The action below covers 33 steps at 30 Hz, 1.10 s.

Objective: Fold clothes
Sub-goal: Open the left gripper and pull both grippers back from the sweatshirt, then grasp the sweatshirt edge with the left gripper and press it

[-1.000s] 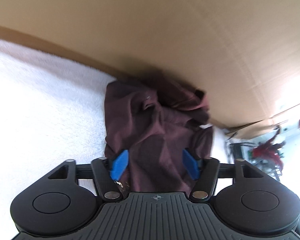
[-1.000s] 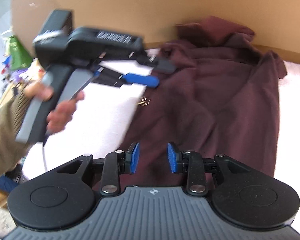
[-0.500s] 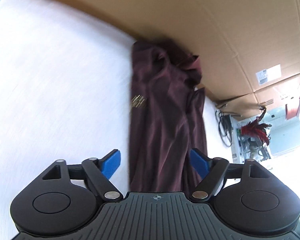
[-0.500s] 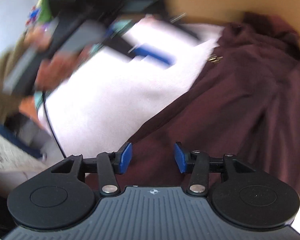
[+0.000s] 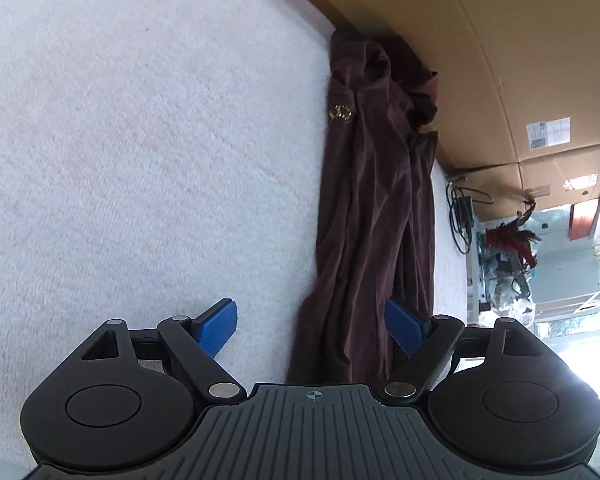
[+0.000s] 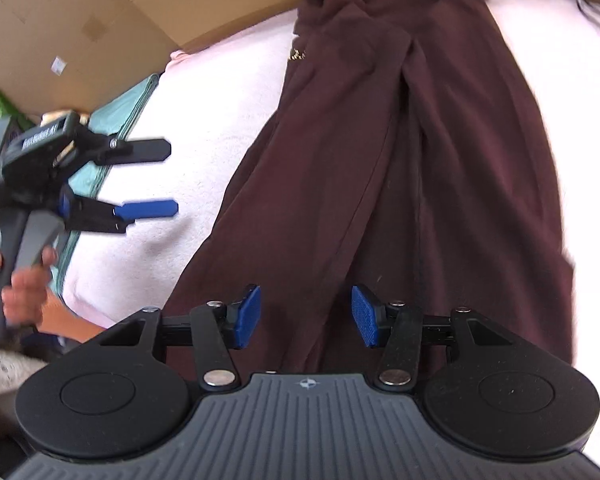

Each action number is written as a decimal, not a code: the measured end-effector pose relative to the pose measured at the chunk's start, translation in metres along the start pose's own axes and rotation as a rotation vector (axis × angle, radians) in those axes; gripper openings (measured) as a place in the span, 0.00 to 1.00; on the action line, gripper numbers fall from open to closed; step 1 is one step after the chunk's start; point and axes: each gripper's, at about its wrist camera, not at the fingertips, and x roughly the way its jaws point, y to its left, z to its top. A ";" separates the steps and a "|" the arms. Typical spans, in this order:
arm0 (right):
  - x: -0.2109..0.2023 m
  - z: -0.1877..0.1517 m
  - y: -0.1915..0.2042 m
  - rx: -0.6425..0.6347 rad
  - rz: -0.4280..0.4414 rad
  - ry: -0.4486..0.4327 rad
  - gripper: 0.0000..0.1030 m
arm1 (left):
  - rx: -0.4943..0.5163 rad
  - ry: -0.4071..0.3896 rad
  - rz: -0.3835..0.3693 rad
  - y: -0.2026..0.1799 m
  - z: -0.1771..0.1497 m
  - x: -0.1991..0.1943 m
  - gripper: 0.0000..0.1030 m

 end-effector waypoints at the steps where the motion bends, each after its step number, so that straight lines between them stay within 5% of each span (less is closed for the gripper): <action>1: 0.000 -0.001 0.001 -0.007 -0.008 0.006 0.05 | 0.001 0.014 0.000 0.002 -0.002 0.002 0.87; 8: -0.009 0.000 0.000 -0.010 -0.048 0.042 0.13 | 0.000 0.027 -0.034 0.006 -0.008 -0.002 0.87; 10: -0.014 0.005 0.005 -0.049 -0.083 0.005 0.45 | -0.006 0.014 -0.037 0.009 -0.007 -0.007 0.89; 11: -0.021 0.008 0.009 -0.054 -0.105 -0.039 0.46 | -0.013 0.006 -0.038 0.011 -0.006 -0.009 0.89; 17: -0.015 0.048 0.046 -0.159 -0.023 -0.171 0.41 | -0.046 -0.019 -0.055 0.018 -0.005 -0.016 0.91; 19: 0.003 0.060 0.063 -0.237 0.007 -0.165 0.16 | -0.049 -0.022 -0.064 0.018 -0.005 -0.018 0.91; 21: 0.025 0.067 0.073 -0.283 0.015 -0.130 0.09 | -0.051 -0.028 -0.069 0.018 -0.005 -0.019 0.91; 26: 0.056 0.061 0.080 -0.340 -0.030 -0.019 0.09 | -0.046 -0.052 -0.066 0.018 0.002 -0.022 0.92; 33: 0.041 0.044 0.046 -0.254 -0.100 0.015 0.06 | 0.049 -0.058 -0.048 -0.003 0.041 -0.001 0.92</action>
